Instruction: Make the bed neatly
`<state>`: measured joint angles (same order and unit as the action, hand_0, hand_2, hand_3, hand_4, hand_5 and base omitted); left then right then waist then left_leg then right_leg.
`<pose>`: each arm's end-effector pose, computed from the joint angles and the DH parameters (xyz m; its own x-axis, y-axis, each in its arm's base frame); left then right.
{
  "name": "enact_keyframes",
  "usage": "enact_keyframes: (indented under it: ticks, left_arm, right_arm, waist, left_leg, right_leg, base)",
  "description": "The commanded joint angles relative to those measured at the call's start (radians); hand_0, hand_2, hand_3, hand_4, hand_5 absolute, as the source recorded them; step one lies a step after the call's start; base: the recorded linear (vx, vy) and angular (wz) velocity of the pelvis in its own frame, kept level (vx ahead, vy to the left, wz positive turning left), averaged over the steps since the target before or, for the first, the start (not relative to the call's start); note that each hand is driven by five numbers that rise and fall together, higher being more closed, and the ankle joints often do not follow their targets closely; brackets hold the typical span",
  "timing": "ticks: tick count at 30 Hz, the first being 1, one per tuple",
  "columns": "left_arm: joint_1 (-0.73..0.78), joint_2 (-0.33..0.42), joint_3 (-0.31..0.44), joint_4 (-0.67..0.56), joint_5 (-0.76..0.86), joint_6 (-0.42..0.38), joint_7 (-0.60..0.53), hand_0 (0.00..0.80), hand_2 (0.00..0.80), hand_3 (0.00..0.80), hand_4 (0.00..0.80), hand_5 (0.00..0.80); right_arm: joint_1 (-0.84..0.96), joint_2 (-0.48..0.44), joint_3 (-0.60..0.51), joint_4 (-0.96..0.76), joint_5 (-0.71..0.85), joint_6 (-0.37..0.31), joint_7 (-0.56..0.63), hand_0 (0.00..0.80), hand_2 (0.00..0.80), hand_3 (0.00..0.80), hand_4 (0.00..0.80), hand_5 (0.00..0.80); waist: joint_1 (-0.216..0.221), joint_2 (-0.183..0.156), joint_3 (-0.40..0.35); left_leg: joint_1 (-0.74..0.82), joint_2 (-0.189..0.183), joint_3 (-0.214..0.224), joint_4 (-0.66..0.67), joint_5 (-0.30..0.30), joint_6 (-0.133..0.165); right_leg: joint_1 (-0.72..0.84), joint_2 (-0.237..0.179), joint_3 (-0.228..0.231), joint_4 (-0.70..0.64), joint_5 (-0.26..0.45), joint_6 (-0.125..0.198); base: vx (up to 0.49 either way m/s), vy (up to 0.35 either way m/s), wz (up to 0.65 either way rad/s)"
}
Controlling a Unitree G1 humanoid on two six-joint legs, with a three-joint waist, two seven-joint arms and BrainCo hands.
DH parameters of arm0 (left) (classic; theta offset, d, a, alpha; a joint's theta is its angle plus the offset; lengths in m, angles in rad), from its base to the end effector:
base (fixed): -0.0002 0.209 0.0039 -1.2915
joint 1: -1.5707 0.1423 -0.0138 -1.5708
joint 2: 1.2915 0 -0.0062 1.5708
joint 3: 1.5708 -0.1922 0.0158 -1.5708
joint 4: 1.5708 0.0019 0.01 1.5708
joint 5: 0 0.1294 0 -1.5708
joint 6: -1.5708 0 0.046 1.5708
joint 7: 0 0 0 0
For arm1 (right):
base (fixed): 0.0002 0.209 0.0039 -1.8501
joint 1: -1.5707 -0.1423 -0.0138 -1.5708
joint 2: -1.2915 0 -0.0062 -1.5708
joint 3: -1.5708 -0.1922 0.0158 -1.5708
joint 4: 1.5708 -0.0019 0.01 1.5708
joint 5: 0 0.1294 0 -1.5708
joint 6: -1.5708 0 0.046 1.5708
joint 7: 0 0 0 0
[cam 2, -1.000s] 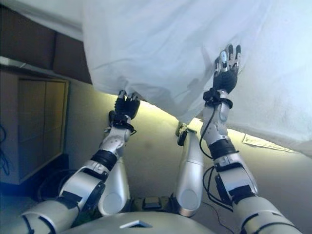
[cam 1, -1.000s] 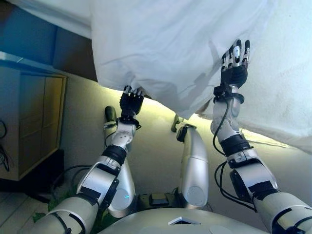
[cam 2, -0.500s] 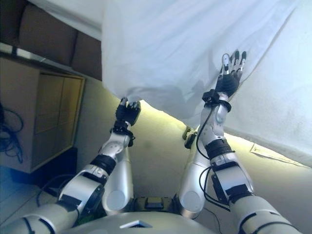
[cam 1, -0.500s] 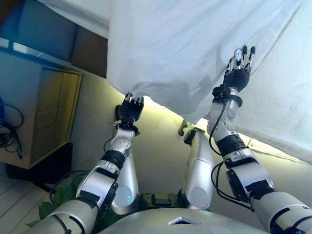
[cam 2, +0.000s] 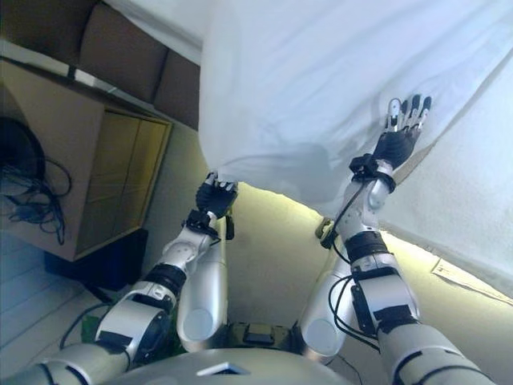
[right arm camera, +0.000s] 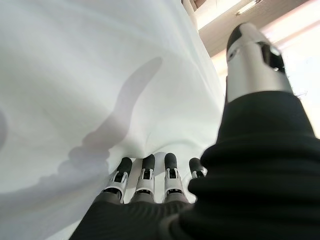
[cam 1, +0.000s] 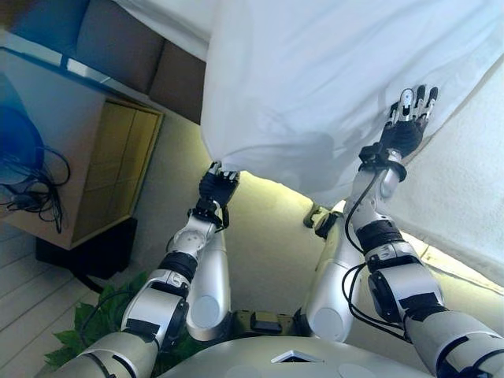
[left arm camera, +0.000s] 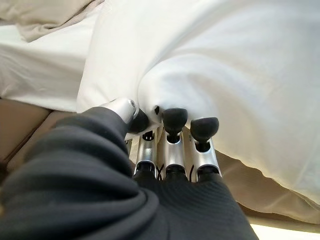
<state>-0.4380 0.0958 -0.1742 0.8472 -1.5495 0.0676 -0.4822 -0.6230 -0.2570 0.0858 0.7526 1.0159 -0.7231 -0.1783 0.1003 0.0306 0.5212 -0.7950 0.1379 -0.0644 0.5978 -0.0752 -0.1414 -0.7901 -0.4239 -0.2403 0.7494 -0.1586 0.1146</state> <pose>0.2569 0.1327 -0.0151 0.9508 -0.3091 0.0204 0.0719 0.1562 -0.9851 0.3020 -0.1989 0.0866 0.8073 -0.5244 0.2708 0.2105 0.6844 0.6980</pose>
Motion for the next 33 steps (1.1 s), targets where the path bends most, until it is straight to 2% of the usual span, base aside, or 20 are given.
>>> enact_keyframes:
  ticks: [1, 2, 3, 9, 14, 19, 24, 27, 28, 33]
  left_arm:
    - [0.114, 0.062, 0.011, -0.014, -0.008, -0.006, -0.045, 0.8, 0.8, 0.8, 0.8, 0.8]
    - [0.109, 0.063, -0.002, -0.025, 0.007, -0.003, -0.044, 0.42, 0.42, 0.42, 0.42, 0.42]
    - [0.105, 0.068, -0.024, -0.035, 0.016, -0.004, -0.036, 0.0, 0.0, 0.0, 0.0, 0.0]
    - [0.104, 0.089, -0.062, -0.054, 0.041, 0.005, 0.005, 0.0, 0.0, 0.0, 0.0, 0.0]
    - [0.12, 0.103, -0.055, -0.056, 0.072, 0.023, 0.052, 0.0, 0.0, 0.0, 0.0, 0.0]
    - [0.16, 0.119, -0.026, -0.053, 0.089, 0.052, 0.069, 0.0, 0.0, 0.0, 0.0, 0.0]
    - [0.183, 0.142, -0.002, -0.083, 0.171, 0.068, 0.059, 0.0, 0.0, 0.0, 0.0, 0.0]
    - [0.198, 0.162, -0.012, -0.158, 0.234, 0.068, 0.056, 0.0, 0.0, 0.0, 0.0, 0.0]
    - [0.205, 0.167, -0.019, -0.186, 0.25, 0.064, 0.059, 0.0, 0.0, 0.0, 0.0, 0.0]
    - [0.284, 0.183, -0.019, -0.291, 0.353, 0.046, 0.077, 0.0, 0.0, 0.0, 0.0, 0.0]
  right_arm:
    - [0.001, -0.072, -0.06, -0.015, 0.024, -0.069, 0.052, 0.0, 0.0, 0.0, 0.0, 0.0]
    - [0.0, -0.072, -0.063, -0.016, 0.029, -0.067, 0.055, 0.0, 0.0, 0.0, 0.0, 0.0]
    - [0.001, -0.074, -0.064, -0.018, 0.04, -0.067, 0.059, 0.0, 0.0, 0.0, 0.0, 0.0]
    - [0.014, -0.085, -0.075, -0.029, 0.081, -0.051, 0.077, 0.0, 0.0, 0.0, 0.0, 0.0]
    - [0.035, -0.081, -0.081, -0.038, 0.095, -0.048, 0.084, 0.0, 0.0, 0.0, 0.0, 0.0]
    - [0.075, -0.071, -0.092, -0.05, 0.072, -0.049, 0.05, 0.0, 0.0, 0.0, 0.0, 0.0]
    - [0.14, -0.064, -0.102, -0.057, 0.034, -0.03, 0.003, 0.0, 0.0, 0.0, 0.0, 0.0]
    - [0.201, -0.063, -0.107, -0.048, 0.007, -0.014, 0.0, 0.0, 0.0, 0.0, 0.0, 0.0]
    - [0.221, -0.062, -0.109, -0.048, -0.004, -0.008, -0.001, 0.0, 0.0, 0.0, 0.0, 0.0]
    - [0.356, -0.052, -0.102, -0.058, -0.067, 0.085, 0.04, 0.0, 0.0, 0.0, 0.0, 0.0]
  waist:
    - [0.039, 0.048, -0.001]
    - [0.04, 0.045, -0.001]
    - [0.04, 0.042, -0.001]
    - [0.039, 0.035, -0.001]
    - [0.045, 0.036, -0.004]
    - [0.057, 0.033, -0.047]
    - [0.065, 0.022, -0.117]
    - [0.072, 0.014, -0.169]
    - [0.072, 0.011, -0.182]
    - [0.068, -0.003, -0.301]
  left_leg:
    - [-0.053, -0.02, 0.029, 0.023, 0.015, 0.101]
    - [-0.053, -0.02, 0.029, 0.023, 0.015, 0.102]
    - [-0.05, -0.021, 0.029, 0.022, 0.015, 0.103]
    - [-0.001, -0.019, 0.035, -0.009, 0.027, 0.101]
    - [0.087, -0.023, 0.036, -0.071, 0.044, 0.092]
    - [0.182, -0.022, 0.035, -0.145, 0.055, 0.079]
    - [0.312, -0.019, 0.05, -0.259, 0.075, 0.068]
    - [0.399, -0.017, 0.059, -0.33, 0.081, 0.063]
    - [0.412, -0.023, 0.064, -0.351, 0.107, 0.07]
    - [0.584, -0.003, 0.106, -0.476, 0.113, 0.067]
  right_leg:
    - [-0.004, -0.027, 0.01, -0.033, 0.068, 0.035]
    - [-0.002, -0.026, 0.008, -0.034, 0.07, 0.036]
    - [0.003, -0.025, 0.006, -0.035, 0.074, 0.036]
    - [0.051, -0.018, -0.005, -0.066, 0.089, 0.044]
    - [0.148, -0.009, -0.03, -0.134, 0.108, 0.048]
    - [0.262, 0.002, -0.063, -0.224, 0.129, 0.052]
    - [0.41, 0.026, -0.094, -0.352, 0.155, 0.059]
    - [0.51, 0.046, -0.115, -0.448, 0.179, 0.065]
    - [0.529, 0.047, -0.129, -0.481, 0.208, 0.056]
    - [0.685, 0.081, -0.127, -0.606, 0.23, 0.071]
  base:
    - [0.001, -0.057, 0.0]
    - [0.009, -0.063, 0.01]
    - [0.016, -0.058, 0.02]
    - [0.028, -0.039, 0.01]
    - [0.056, -0.032, 0.07]
    - [0.109, -0.034, 0.12]
    - [0.146, 0.0, 0.1]
    - [0.124, 0.023, 0.16]
    - [0.1, 0.075, 0.12]
    - [0.238, 0.084, 0.09]
